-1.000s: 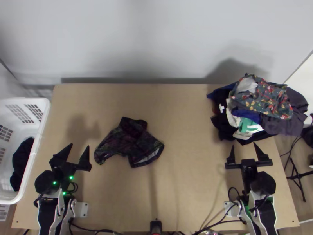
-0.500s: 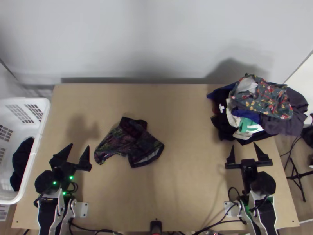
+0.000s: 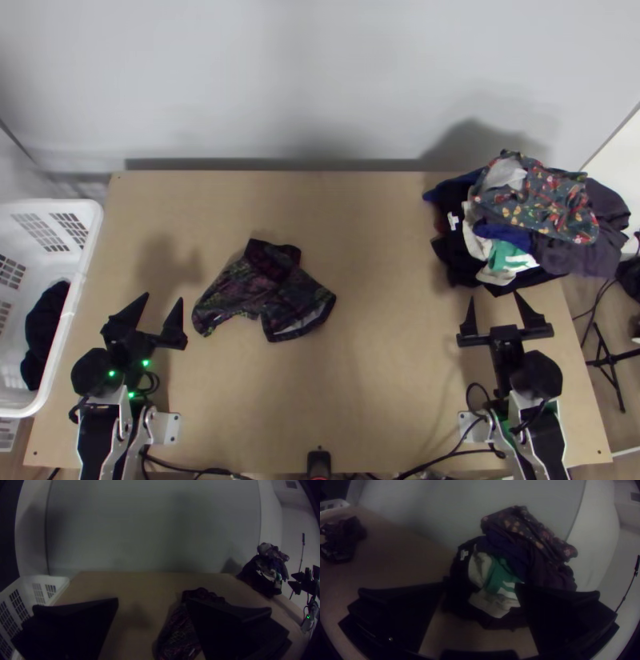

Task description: Fold the t-shirt

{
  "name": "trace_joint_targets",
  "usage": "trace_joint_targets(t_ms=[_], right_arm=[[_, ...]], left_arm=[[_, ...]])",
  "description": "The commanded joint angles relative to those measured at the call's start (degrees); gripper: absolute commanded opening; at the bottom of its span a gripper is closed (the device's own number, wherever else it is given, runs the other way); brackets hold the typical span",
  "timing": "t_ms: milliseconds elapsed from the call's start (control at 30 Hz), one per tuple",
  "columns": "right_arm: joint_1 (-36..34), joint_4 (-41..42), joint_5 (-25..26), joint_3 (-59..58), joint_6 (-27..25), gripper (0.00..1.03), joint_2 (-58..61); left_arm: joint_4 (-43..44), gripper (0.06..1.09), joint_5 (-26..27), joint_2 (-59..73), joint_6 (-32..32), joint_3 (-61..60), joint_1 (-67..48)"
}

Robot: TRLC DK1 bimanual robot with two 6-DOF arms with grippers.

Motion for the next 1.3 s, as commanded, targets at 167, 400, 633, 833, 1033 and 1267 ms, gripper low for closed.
trace_joint_targets(t_ms=[167, 400, 633, 833, 1033, 1267], right_arm=[[1.0, 0.0, 0.0, 0.0, 0.1, 0.98, 0.0], [2.6, 0.1, -0.5, 0.0, 0.6, 0.98, 0.0], [2.6, 0.1, -0.5, 0.0, 0.7, 0.98, 0.0], [5.2, 0.0, -0.9, 0.1, 10.8, 0.98, 0.0], [6.2, -0.2, -1.6, 0.1, 11.0, 0.98, -0.1], [7.5, -0.4, -2.6, 0.1, 11.1, 0.98, 0.0]], left_arm=[[0.0, 1.05, 0.0, 0.0, 0.0, 0.0, -0.1], [0.0, 1.05, 0.0, 0.0, 0.0, 0.0, 0.0], [0.0, 1.05, 0.0, 0.0, 0.0, 0.0, 0.0], [0.0, 1.05, 0.0, 0.0, 0.0, 0.0, -0.1], [0.0, 1.05, 0.0, 0.0, 0.0, 0.0, 0.1], [0.0, 1.05, 0.0, 0.0, 0.0, 0.0, -1.5]])
